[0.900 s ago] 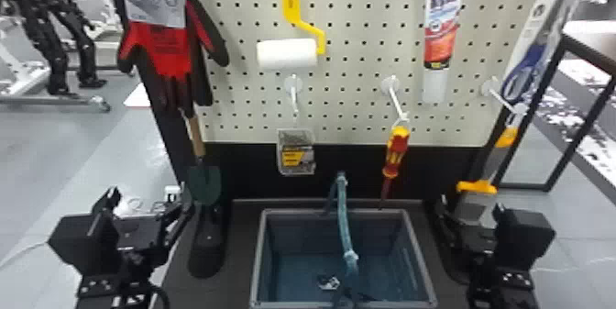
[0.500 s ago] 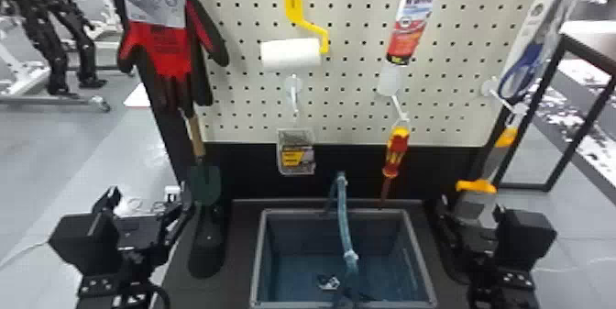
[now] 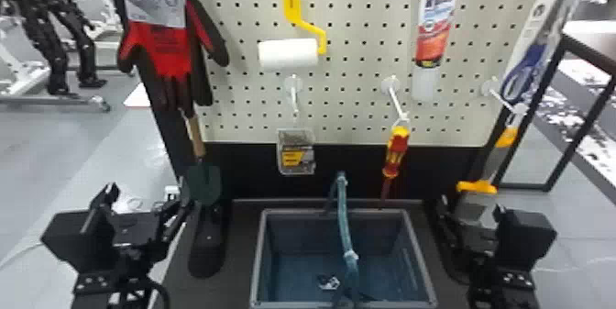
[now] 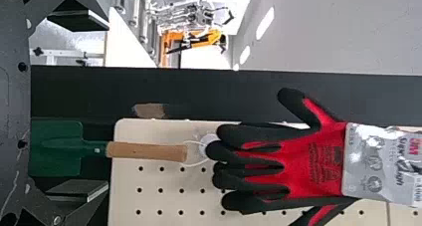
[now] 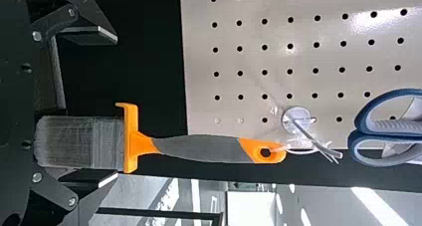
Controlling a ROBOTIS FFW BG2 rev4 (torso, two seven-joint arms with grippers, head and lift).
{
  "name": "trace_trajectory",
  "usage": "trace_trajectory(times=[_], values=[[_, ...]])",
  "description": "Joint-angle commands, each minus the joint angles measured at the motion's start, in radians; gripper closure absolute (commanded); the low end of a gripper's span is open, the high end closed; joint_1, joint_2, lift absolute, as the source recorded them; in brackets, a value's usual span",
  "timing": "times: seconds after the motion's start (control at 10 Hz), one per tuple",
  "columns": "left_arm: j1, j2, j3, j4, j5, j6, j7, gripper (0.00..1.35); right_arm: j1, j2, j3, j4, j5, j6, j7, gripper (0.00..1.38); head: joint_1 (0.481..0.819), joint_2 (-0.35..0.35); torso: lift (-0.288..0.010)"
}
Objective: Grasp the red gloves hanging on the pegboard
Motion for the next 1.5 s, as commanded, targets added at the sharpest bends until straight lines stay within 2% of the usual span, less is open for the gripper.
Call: trace_trajectory(times=[0.0,0.2,0.3,0.4,0.5,0.7,0.8,0.9,1.1,1.3,1.4], values=[[0.008,0.001,0.016,-0.077,0.037,0.050,-0.001,0.17,0.001,0.000,0.000,0.000,-0.001,0.000,0.000,0.32,0.549,0.000,-0.100],[-0.006,0.022,0.059,-0.204,0.129,0.225,-0.001,0.17,0.004,0.000,-0.003,-0.002,-0.002,0.000,0.000,0.32,0.549,0.000,-0.100],[-0.022,0.047,0.083,-0.264,0.175,0.346,-0.004,0.17,0.004,0.000,-0.002,-0.002,-0.002,0.000,0.000,0.32,0.549,0.000,-0.100],[-0.041,0.070,0.103,-0.301,0.222,0.424,-0.007,0.17,0.004,0.000,-0.003,-0.002,-0.002,0.000,0.000,0.32,0.549,0.000,-0.100],[-0.062,0.078,0.131,-0.316,0.266,0.476,-0.033,0.17,0.004,0.000,-0.003,-0.002,-0.002,0.000,0.000,0.32,0.549,0.000,-0.100],[-0.144,0.075,0.220,-0.327,0.323,0.604,-0.180,0.17,0.004,0.000,-0.003,-0.002,-0.002,0.002,0.000,0.32,0.549,0.000,-0.100],[-0.202,0.078,0.264,-0.333,0.323,0.685,-0.282,0.17,0.004,0.000,-0.003,-0.002,-0.002,0.005,0.000,0.32,0.549,0.000,-0.100],[-0.248,0.090,0.293,-0.353,0.298,0.743,-0.344,0.17,0.002,0.000,-0.002,-0.002,-0.001,0.008,0.000,0.32,0.549,0.000,-0.100],[-0.292,0.122,0.336,-0.385,0.315,0.771,-0.361,0.17,0.002,0.000,-0.002,-0.002,0.001,0.012,0.000,0.32,0.549,0.000,-0.100],[-0.346,0.147,0.382,-0.393,0.373,0.814,-0.381,0.17,-0.001,0.000,0.000,-0.002,0.001,0.014,0.000,0.32,0.549,0.000,-0.100],[-0.377,0.157,0.405,-0.391,0.372,0.840,-0.400,0.17,-0.001,0.000,0.000,0.000,0.001,0.014,0.000,0.32,0.549,0.000,-0.100]])
